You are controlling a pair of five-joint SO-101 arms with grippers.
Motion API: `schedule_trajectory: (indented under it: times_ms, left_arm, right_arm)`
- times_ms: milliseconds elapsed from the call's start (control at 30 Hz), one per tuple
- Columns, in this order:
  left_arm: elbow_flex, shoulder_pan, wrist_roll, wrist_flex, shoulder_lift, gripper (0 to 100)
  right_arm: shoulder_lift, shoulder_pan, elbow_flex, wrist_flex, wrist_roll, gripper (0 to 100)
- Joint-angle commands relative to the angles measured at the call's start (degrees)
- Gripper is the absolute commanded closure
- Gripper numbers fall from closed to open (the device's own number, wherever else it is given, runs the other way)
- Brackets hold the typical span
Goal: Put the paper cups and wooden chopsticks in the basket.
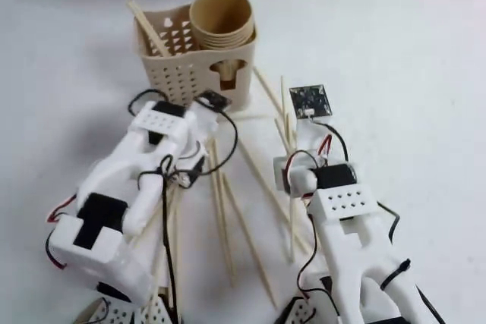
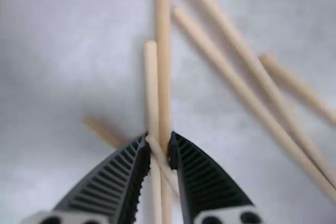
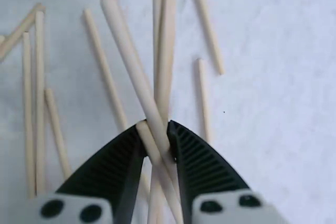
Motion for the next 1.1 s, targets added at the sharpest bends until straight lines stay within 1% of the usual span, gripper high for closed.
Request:
schedule_trajectory:
  times_ms: [0,167,333,467,600,733,967,1067]
  left_arm:
    - [-1.2,3.2,-0.8,3.2,-0.4,98]
    - [-1.0,3.5,-1.1,5.0,-5.1,98]
    - [-2.0,3.6,-1.2,9.2,-16.2,98]
    - [-6.1,3.6,-1.1,13.6,-24.2,98]
    - [-12.2,3.6,-0.9,17.7,-28.7,98]
    - [-19.5,3.5,-0.8,21.5,-30.5,98]
    - [-37.9,3.5,-0.8,28.9,-30.5,98]
    - [-45.4,3.1,-0.8,29.9,-30.5,98]
  right_arm:
    - [-1.6,0.6,-0.3,-0.1,-0.2,98.1]
    - [-1.7,0.6,-0.3,-0.1,-0.1,98.1]
    - [-2.2,0.6,-0.3,-0.1,-0.2,98.1]
    - [-2.2,0.7,-0.5,-0.2,-0.2,98.1]
    - [-2.2,0.7,-0.6,-0.2,-0.3,98.1]
    - [-2.2,0.7,-0.5,-0.2,-0.3,98.1]
    - [-2.2,0.7,-0.4,-0.3,-0.3,98.1]
    - [-2.2,0.7,-0.4,-0.3,-0.3,98.1]
